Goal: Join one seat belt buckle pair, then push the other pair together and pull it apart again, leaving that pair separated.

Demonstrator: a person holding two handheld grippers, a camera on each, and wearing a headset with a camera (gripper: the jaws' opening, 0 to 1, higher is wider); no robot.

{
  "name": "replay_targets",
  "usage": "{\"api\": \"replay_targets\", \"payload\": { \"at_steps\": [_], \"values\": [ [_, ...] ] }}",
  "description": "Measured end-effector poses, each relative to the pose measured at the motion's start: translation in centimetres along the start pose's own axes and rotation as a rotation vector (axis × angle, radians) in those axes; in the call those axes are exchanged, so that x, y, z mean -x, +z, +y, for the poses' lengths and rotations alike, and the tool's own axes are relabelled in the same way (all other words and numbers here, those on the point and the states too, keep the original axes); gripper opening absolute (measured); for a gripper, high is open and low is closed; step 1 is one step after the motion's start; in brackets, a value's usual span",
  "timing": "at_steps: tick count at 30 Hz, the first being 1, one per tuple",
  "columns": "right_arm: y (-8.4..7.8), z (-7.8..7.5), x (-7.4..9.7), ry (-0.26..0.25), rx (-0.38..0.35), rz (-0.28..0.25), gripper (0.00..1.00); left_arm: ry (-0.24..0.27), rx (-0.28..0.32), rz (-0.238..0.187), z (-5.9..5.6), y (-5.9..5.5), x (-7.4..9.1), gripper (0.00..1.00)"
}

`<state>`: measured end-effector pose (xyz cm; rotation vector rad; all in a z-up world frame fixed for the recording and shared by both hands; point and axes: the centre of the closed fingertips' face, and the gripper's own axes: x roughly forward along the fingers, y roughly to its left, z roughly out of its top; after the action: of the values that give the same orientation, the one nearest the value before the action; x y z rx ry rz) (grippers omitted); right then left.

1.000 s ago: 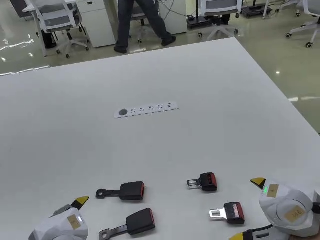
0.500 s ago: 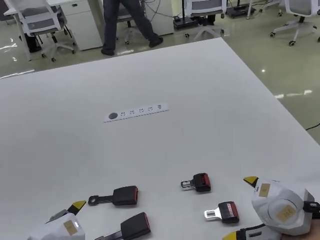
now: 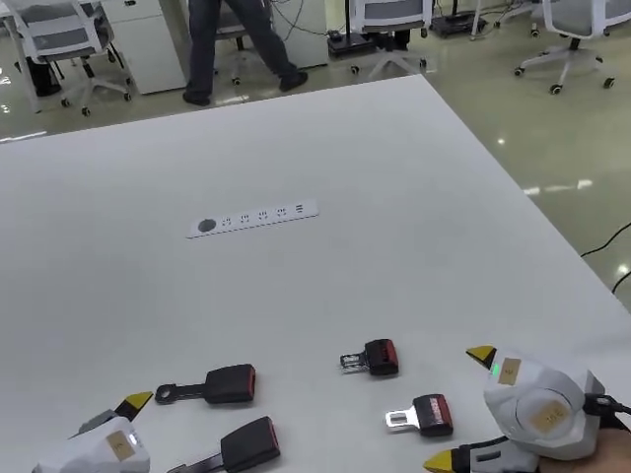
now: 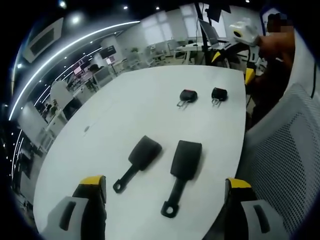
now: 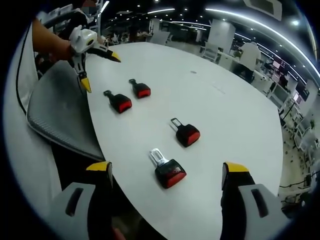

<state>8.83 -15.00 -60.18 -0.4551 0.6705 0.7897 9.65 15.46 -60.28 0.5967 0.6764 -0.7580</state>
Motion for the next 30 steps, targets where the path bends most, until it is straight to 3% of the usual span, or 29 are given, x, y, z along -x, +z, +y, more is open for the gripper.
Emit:
{"api": "replay_targets", "payload": {
  "at_steps": [8, 20, 24, 30],
  "values": [
    [0.8, 0.7, 0.1, 0.009, 0.018, -0.01, 0.89, 0.002, 0.001, 0.002, 0.2, -0.4, 0.3, 1.0],
    [0.8, 1.0, 0.0, 0.027, 0.059, -0.002, 0.84, -0.007, 0.002, -0.005, 0.8, -1.4, 0.2, 0.98],
    [0.9, 1.0, 0.1, 0.027, 0.058, -0.011, 0.79, -0.006, 0.015, -0.011, 0.7, -1.1, 0.3, 0.96],
    [0.5, 0.9, -0.3, 0.038, 0.051, 0.0, 0.7, -0.037, -0.021, -0.004, 0.5, -1.0, -0.4, 0.88]
  ]
}}
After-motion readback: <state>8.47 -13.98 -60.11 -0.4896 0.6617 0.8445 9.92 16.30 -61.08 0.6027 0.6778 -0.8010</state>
